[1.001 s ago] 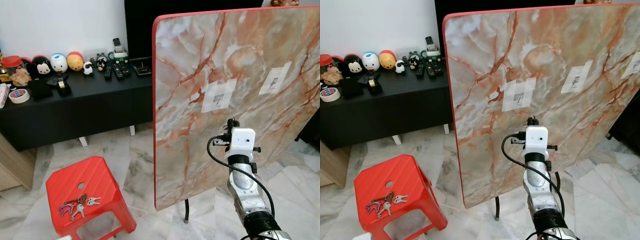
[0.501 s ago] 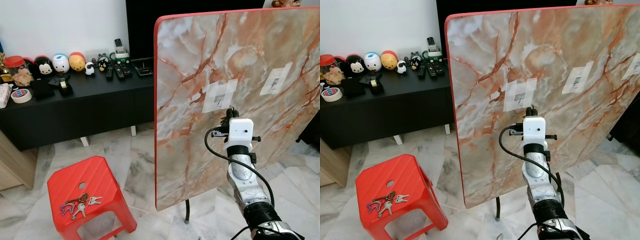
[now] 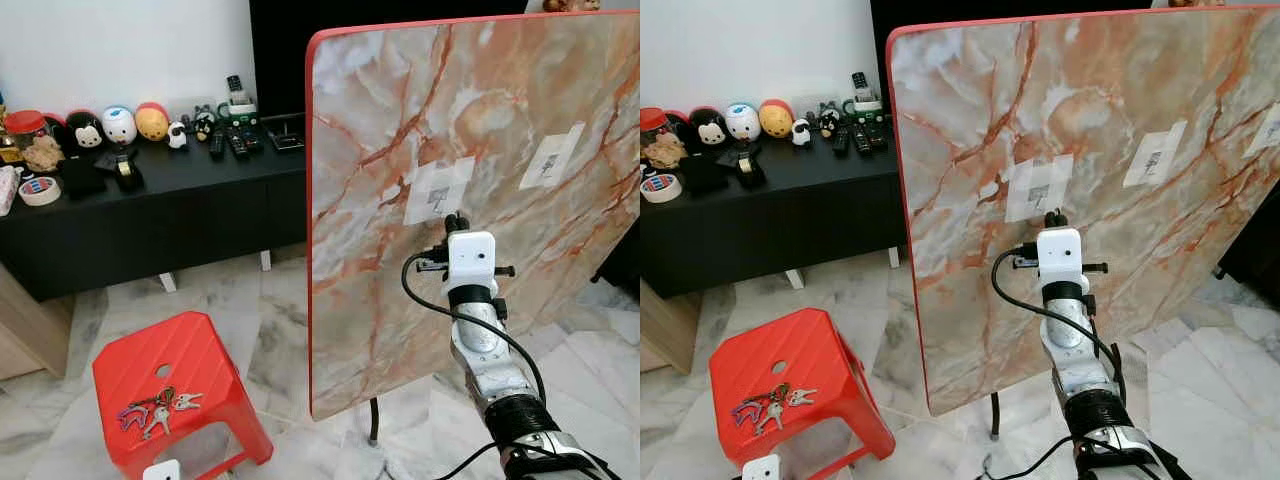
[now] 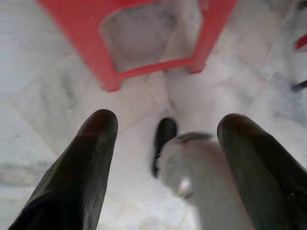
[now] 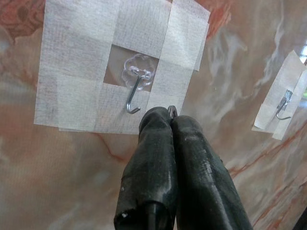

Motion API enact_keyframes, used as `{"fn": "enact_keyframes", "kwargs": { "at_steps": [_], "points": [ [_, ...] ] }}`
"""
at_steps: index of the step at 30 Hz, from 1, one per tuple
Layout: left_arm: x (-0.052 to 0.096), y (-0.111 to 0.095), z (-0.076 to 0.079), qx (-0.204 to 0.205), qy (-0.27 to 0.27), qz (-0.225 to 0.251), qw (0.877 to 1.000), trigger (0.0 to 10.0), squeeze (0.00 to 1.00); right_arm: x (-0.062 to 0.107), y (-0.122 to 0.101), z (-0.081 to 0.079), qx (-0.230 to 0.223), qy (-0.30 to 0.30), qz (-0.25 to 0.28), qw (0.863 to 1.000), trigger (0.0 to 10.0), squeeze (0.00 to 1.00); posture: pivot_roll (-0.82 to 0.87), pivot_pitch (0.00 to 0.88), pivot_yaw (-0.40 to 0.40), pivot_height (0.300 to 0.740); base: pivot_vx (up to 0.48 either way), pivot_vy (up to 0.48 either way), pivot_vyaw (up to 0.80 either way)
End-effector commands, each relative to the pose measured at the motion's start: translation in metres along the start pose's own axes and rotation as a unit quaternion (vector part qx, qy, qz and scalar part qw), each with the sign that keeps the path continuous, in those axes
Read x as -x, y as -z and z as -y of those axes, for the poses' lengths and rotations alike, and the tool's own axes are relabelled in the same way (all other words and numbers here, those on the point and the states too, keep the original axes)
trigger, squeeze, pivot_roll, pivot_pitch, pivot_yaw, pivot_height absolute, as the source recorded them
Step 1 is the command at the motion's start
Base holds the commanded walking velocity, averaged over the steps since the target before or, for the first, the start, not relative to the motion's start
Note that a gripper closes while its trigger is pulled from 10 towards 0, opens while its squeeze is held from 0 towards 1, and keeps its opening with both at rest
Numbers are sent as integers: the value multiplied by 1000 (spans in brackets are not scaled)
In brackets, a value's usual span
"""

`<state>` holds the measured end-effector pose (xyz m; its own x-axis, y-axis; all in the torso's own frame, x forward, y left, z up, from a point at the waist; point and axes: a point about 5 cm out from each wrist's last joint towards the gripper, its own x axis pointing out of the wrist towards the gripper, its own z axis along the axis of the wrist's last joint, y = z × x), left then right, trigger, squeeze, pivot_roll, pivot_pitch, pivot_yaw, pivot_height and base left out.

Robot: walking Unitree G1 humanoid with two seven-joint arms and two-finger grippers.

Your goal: Hang keys on a hook

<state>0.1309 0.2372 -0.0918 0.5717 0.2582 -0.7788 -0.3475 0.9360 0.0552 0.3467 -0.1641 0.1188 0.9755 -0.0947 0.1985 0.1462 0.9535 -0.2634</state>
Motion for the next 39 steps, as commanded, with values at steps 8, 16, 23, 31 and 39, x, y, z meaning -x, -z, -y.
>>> {"fn": "enact_keyframes", "kwargs": {
  "at_steps": [8,16,23,31,39],
  "points": [
    [3,7,-9,5,-5,-13,1000,10000,0,-5,-7,-4,24,-19,17,999,10000,0,73,0,-66,740,0,0,0],
    [3,8,-10,9,-4,-13,1000,10000,0,-5,-10,-9,41,-33,27,998,10000,0,74,0,-67,740,0,0,0],
    [3,8,-10,9,-2,-14,1000,10000,0,-5,-7,-8,49,-32,19,998,10000,0,73,0,-67,740,0,0,0],
    [3,9,-10,10,-1,-16,1000,10000,0,-6,-4,-6,57,-27,9,998,10000,0,72,0,-67,740,0,0,0],
    [3,9,-10,12,-2,-17,1000,10000,0,-6,3,-6,60,-33,-19,997,10000,0,75,0,-69,740,0,0,0]
  ]
}}
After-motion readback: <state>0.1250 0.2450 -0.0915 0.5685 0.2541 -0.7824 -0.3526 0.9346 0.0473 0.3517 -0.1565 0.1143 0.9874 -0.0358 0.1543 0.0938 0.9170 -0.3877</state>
